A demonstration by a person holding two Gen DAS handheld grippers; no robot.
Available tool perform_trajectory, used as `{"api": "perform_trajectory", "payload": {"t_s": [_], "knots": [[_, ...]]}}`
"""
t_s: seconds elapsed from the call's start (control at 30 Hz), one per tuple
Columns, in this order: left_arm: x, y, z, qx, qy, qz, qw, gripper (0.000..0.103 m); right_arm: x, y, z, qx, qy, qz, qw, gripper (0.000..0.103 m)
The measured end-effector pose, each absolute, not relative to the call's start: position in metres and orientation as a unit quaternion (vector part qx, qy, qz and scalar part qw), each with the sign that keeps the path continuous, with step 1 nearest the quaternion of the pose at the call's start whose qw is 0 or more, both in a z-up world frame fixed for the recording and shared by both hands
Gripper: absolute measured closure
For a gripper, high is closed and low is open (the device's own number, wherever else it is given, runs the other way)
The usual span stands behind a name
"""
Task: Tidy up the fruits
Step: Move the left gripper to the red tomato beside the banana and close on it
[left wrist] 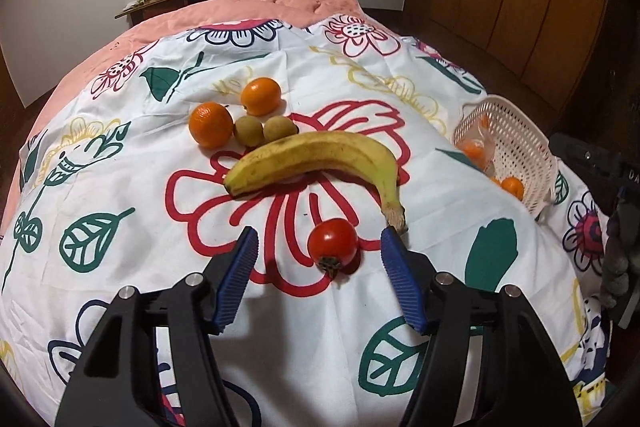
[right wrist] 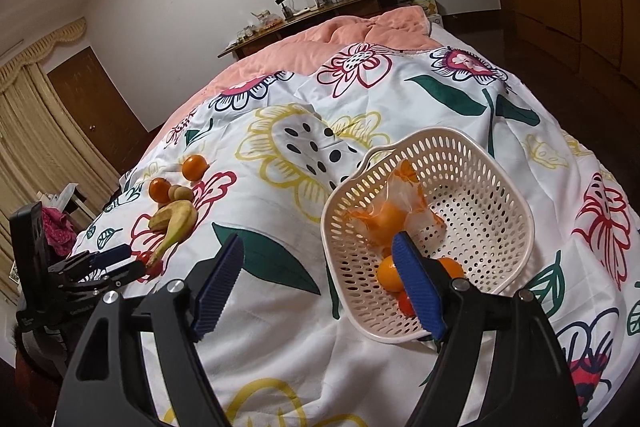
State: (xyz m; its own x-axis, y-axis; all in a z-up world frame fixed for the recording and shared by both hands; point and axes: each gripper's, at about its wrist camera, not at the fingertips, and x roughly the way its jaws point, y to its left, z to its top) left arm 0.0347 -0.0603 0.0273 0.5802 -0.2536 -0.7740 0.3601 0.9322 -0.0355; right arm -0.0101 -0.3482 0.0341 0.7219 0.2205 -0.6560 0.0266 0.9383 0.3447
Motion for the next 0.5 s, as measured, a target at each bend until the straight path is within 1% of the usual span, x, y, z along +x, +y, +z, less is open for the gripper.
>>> {"api": "perform_trajectory", "payload": {"t_s": [0.03, 0.07, 0.13, 0.23, 0.37, 0.5], "knots": [[0.035, -0.061, 0.026, 0.066, 0.428, -0.175, 0.884, 0.046, -0.010, -0.347, 0.033, 0.168, 0.370, 0.054, 0.912, 0.027], [0.036, -0.062, 0.024, 0.069, 0.432, -0.176, 0.882, 0.048, -0.010, -0.347, 0.032, 0.169, 0.372, 0.054, 0.911, 0.027], [0.037, -0.063, 0.020, 0.071, 0.441, -0.180, 0.876, 0.057, -0.010, -0.345, 0.031, 0.168, 0.374, 0.056, 0.910, 0.027], [0.041, -0.062, 0.014, 0.066, 0.455, -0.183, 0.869, 0.065, -0.010, -0.344, 0.031, 0.167, 0.374, 0.057, 0.910, 0.027], [0.042, -0.065, 0.012, 0.071, 0.460, -0.187, 0.865, 0.067, -0.009, -0.339, 0.031, 0.165, 0.375, 0.061, 0.910, 0.027], [0.041, -0.069, 0.011, 0.078, 0.457, -0.192, 0.865, 0.074, -0.009, -0.333, 0.032, 0.161, 0.377, 0.067, 0.910, 0.027]]}}
